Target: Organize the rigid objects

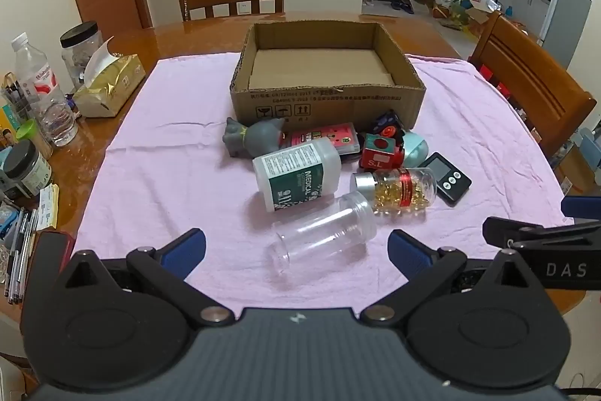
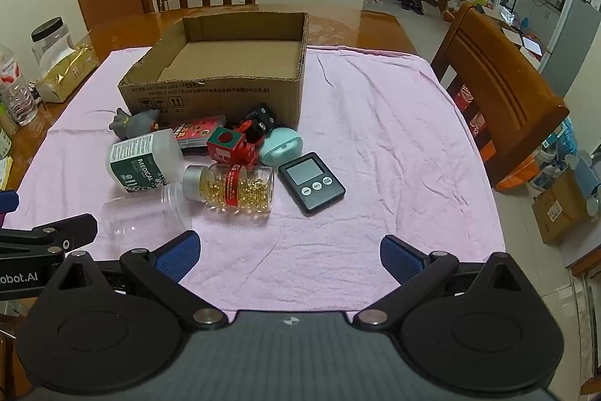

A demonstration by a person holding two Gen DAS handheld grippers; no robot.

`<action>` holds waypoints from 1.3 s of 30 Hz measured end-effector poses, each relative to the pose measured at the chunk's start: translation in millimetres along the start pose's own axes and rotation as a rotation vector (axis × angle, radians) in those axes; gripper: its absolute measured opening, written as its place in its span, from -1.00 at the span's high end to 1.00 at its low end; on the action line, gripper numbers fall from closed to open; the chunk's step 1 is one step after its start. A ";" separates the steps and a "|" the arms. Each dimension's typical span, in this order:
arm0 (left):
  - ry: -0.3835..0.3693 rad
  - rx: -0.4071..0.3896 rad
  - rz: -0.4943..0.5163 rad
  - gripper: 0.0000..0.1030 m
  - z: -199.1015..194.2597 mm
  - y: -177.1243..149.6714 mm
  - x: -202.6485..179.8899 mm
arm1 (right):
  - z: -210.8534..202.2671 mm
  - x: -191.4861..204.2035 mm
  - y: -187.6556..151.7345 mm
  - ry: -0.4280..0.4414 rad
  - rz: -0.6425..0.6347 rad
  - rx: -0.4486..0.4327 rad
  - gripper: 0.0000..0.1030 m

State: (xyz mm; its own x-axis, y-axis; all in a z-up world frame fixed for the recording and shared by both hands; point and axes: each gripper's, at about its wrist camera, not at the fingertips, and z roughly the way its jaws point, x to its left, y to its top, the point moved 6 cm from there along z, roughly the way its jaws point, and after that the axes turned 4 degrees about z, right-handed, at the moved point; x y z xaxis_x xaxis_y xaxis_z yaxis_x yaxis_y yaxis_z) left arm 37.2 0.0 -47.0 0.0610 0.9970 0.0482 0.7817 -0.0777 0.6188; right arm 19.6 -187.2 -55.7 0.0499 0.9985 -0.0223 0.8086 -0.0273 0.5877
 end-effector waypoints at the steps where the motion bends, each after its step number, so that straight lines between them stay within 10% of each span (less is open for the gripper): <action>1: 0.006 -0.001 0.004 -0.98 0.1 0.0 0.2 | -0.5 0.1 0.4 0.000 -0.001 0.001 -1.00; 39: 0.013 -0.033 0.016 -0.98 -4.8 7.5 -8.1 | -5.7 -3.3 8.8 -0.003 -0.007 -0.023 -1.00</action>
State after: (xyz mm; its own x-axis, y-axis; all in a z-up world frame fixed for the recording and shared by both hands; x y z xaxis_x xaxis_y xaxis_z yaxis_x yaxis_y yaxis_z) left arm 39.6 -8.6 -39.0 0.0654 0.9955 0.0683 0.7596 -0.0941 0.6435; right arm 23.3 -190.4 -45.9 0.0457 0.9985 -0.0289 0.7953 -0.0189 0.6059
